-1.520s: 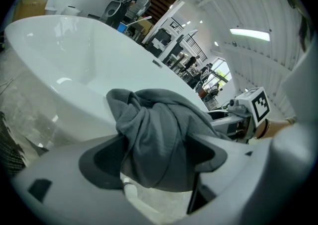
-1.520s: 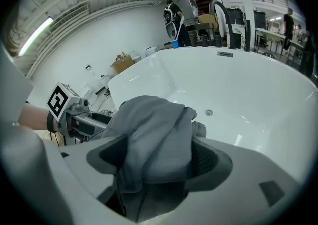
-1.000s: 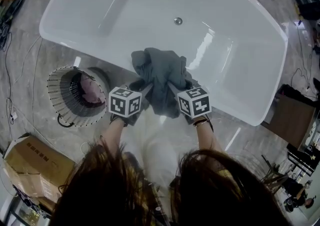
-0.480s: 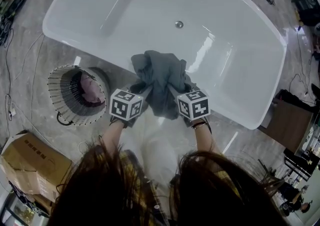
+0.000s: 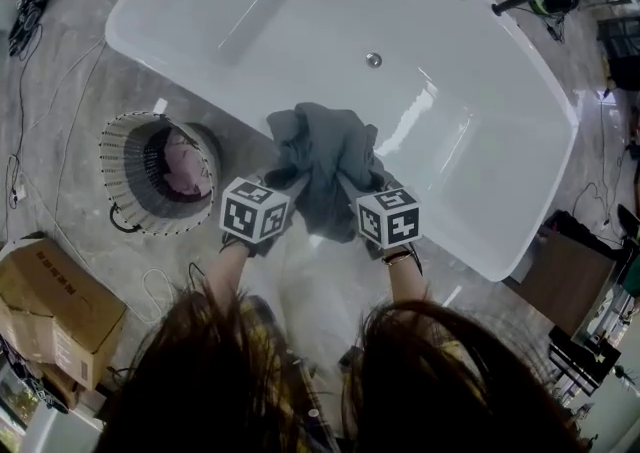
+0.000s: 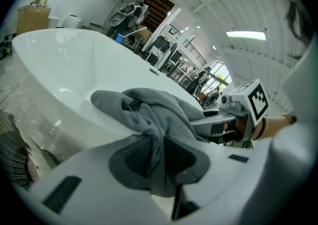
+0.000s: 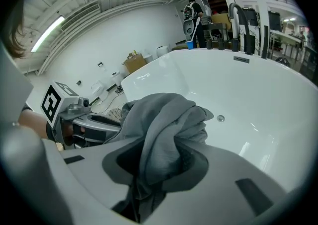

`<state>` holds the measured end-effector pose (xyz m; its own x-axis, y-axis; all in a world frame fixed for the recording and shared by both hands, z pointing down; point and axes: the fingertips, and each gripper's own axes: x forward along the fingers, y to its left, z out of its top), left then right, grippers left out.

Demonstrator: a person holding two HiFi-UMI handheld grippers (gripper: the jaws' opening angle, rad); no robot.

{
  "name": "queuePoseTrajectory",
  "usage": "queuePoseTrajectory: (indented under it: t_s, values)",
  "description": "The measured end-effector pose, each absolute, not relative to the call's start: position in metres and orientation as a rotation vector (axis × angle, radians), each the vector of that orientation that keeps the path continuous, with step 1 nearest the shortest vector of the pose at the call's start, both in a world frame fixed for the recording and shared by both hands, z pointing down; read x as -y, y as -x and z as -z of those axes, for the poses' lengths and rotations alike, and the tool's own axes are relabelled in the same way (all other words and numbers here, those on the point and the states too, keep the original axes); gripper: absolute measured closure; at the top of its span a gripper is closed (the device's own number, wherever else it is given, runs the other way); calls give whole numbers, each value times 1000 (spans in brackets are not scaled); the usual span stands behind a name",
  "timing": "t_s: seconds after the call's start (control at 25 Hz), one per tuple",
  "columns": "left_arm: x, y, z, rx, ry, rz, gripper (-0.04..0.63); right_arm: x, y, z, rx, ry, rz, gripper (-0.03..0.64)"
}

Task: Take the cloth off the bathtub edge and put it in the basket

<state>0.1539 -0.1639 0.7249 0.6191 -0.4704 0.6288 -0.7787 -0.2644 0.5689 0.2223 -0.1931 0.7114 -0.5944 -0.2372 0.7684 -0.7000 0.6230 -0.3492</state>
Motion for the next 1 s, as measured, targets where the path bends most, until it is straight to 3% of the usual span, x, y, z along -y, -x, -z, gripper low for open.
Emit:
queuePoseTrajectory:
  t_s: [0.6,1.0]
  values:
    - [181,-132,-615,1132,-1969,-240,517,210,-185,-607,2294,-722,-757,507]
    - [160,-78,-526,1321,-1980,-106,518,193,-128,-518,2435,-637,-637,506]
